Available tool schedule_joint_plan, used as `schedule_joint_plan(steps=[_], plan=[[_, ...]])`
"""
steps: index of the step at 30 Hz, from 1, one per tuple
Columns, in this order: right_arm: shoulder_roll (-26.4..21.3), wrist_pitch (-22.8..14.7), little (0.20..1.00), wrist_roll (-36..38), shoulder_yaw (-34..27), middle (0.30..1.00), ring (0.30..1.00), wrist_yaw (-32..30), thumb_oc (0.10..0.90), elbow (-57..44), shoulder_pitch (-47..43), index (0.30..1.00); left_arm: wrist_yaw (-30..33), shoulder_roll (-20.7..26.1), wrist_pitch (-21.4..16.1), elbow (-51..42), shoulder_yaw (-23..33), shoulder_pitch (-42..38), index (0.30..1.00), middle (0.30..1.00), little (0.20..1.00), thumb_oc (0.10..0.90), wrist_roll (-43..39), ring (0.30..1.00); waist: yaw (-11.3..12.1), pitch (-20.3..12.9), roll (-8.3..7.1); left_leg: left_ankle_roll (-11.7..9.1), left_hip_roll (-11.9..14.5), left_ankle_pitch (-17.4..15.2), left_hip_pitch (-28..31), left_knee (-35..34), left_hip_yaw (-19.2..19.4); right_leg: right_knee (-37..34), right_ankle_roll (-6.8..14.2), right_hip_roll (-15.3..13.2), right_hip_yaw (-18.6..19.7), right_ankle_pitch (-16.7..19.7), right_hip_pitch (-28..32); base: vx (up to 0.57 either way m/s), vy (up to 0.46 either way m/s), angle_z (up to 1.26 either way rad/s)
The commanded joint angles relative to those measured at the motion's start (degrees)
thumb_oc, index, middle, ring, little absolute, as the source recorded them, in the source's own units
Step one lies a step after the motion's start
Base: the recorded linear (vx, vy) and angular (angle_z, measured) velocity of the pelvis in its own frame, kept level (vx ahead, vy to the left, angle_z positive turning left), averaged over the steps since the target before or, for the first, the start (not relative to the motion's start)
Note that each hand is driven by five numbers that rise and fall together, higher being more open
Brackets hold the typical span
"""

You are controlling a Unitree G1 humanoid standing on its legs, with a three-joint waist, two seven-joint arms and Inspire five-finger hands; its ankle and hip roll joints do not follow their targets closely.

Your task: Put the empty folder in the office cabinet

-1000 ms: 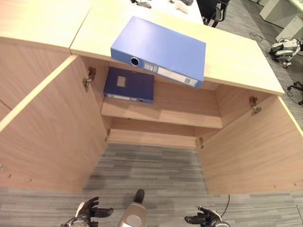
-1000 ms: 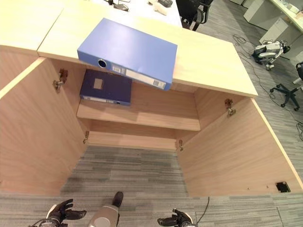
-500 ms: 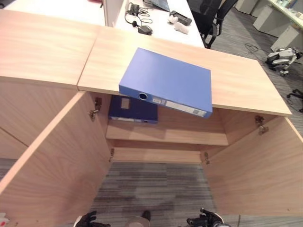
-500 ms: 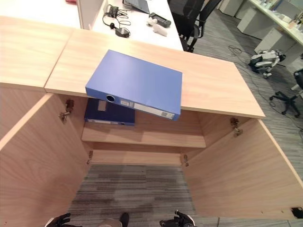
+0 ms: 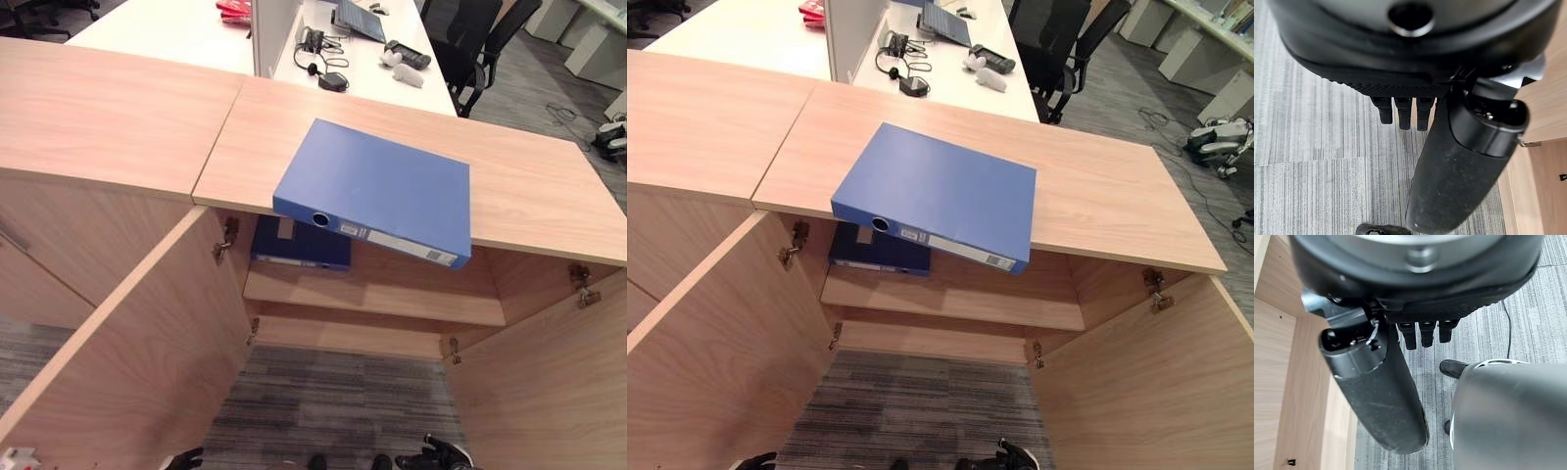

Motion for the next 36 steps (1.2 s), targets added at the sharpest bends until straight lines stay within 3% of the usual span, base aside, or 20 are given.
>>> schedule_joint_plan(steps=[1,5,16,20,21,24,26,30,32,33,34,36], plan=[[-4.7,-0.6,0.900,-0.8,-0.8,0.900,0.900,-0.6,0.800,-2.1,0.4,0.900,1.1,-0.2,-1.7,-0.6,1.0,-2.5,0.900,0.900,0.900,0.800,0.3,0.900,0.9,2.1,0.47,-10.7,12.0,-2.5,-1.6,-2.0,-0.1,2.9,-0.8,0.1,-1.0,-4.6,0.8,0.03,-0.074,0.24],[-5.2,-0.8,0.900,-1.0,-0.5,0.900,0.900,-0.7,0.800,-2.2,0.6,0.900,1.1,-0.9,-1.8,-0.9,0.6,-2.4,0.900,0.900,0.900,0.800,0.0,0.900,1.2,1.8,0.85,-11.7,12.9,-1.5,-1.5,-3.1,-1.3,1.6,-1.5,0.9,-2.0,-5.6,1.8,0.03,-0.104,0.20],[-6.7,-1.4,0.900,-1.2,0.3,0.900,0.900,-0.7,0.800,-2.7,1.0,0.900,0.8,-2.9,-1.8,-1.0,-0.6,-2.9,0.900,0.900,0.900,0.800,-0.5,0.900,1.7,1.8,3.28,-16.9,17.2,1.1,-2.8,-3.5,-3.8,-2.2,-4.0,4.3,-6.4,-8.1,5.1,0.02,-0.120,0.22],[-7.4,-1.8,0.900,-1.7,1.7,0.900,0.900,-0.5,0.800,-3.3,0.1,0.900,0.6,-3.3,-1.9,-1.1,-0.8,-2.7,0.900,0.900,0.900,0.800,-0.8,0.900,2.5,3.6,3.86,-18.2,17.9,1.0,-5.6,4.3,-3.5,-2.8,-4.8,4.8,-6.5,-8.6,6.0,-0.04,-0.072,-0.01],[-7.9,-1.8,0.900,-1.7,2.0,0.900,0.900,-0.6,0.800,-3.8,-0.6,0.900,0.6,-3.6,-1.8,-1.5,-1.3,-3.3,0.900,0.900,0.900,0.800,-0.6,0.900,2.0,4.9,3.75,-17.8,17.3,1.6,-8.0,8.7,-1.5,-2.9,-5.0,4.2,-7.4,-8.5,6.2,-0.10,-0.019,-0.04],[-8.1,-1.6,0.900,-1.9,2.3,0.900,0.900,-0.6,0.800,-3.8,-1.3,0.900,0.4,-4.1,-1.5,-1.5,-1.8,-3.3,0.900,0.900,0.900,0.800,0.2,0.900,1.5,5.5,3.40,-16.6,16.7,0.4,-8.6,11.0,2.3,-2.9,-5.2,3.8,-7.8,-8.6,6.4,-0.03,-0.009,0.22],[-7.9,-1.3,0.900,-2.6,3.0,0.900,0.900,-0.3,0.800,-3.2,-1.2,0.900,0.4,-4.2,-1.3,-1.0,-1.8,-2.6,0.900,0.900,0.900,0.800,1.2,0.900,2.0,5.2,2.55,-13.9,11.7,-2.9,-9.3,10.6,3.1,-2.5,-5.5,4.2,-7.1,-8.6,5.9,0.04,-0.038,0.20],[-7.4,-1.3,0.900,-3.1,2.9,0.900,0.900,-0.2,0.800,-2.8,-1.2,0.900,0.2,-3.7,-1.3,-0.7,-1.7,-2.0,0.900,0.900,0.900,0.800,2.3,0.900,2.1,4.2,1.95,-12.4,10.5,-3.0,-8.5,8.1,6.5,-0.8,-5.6,5.5,-7.1,-9.6,5.0,0.05,0.028,-0.13],[-7.2,-1.2,0.900,-3.1,3.0,0.900,0.900,-0.1,0.800,-2.3,-1.2,0.900,-0.1,-3.0,-0.9,-0.7,-1.5,-1.7,0.900,0.900,0.900,0.800,2.9,0.900,2.4,3.7,1.14,-12.3,10.7,-3.5,-8.2,8.2,6.6,0.2,-5.8,6.1,-6.5,-10.2,4.7,0.07,0.028,-0.14],[-7.1,-1.4,0.900,-1.9,3.1,0.900,0.900,-0.5,0.800,-2.2,-2.1,0.900,0.1,-1.8,-1.2,-1.6,-1.6,-2.7,0.900,0.900,0.900,0.800,2.0,0.900,3.3,4.8,0.28,-13.6,10.2,-2.0,-10.4,13.0,3.5,0.6,-6.5,6.3,-4.7,-10.2,4.4,0.04,0.020,-0.22],[-7.0,-1.4,0.900,-1.9,3.1,0.900,0.900,-0.5,0.800,-2.2,-2.2,0.900,0.0,-1.8,-1.2,-1.6,-1.6,-2.7,0.900,0.900,0.900,0.800,2.0,0.900,3.3,4.8,0.29,-13.6,10.2,-2.1,-10.7,13.4,3.4,0.6,-6.5,6.4,-4.8,-10.2,4.3,-0.02,0.007,-0.24],[-7.2,-1.5,0.900,-0.6,2.9,0.900,0.900,-1.2,0.800,-2.4,-3.0,0.900,0.5,-0.7,-1.1,-1.8,-2.3,-5.1,0.900,0.900,0.900,0.800,1.3,0.900,4.1,6.9,-1.02,-15.3,10.5,0.7,-17.1,19.5,-0.2,-0.3,-6.8,6.0,-4.4,-10.4,4.5,-0.04,0.026,-0.09]])
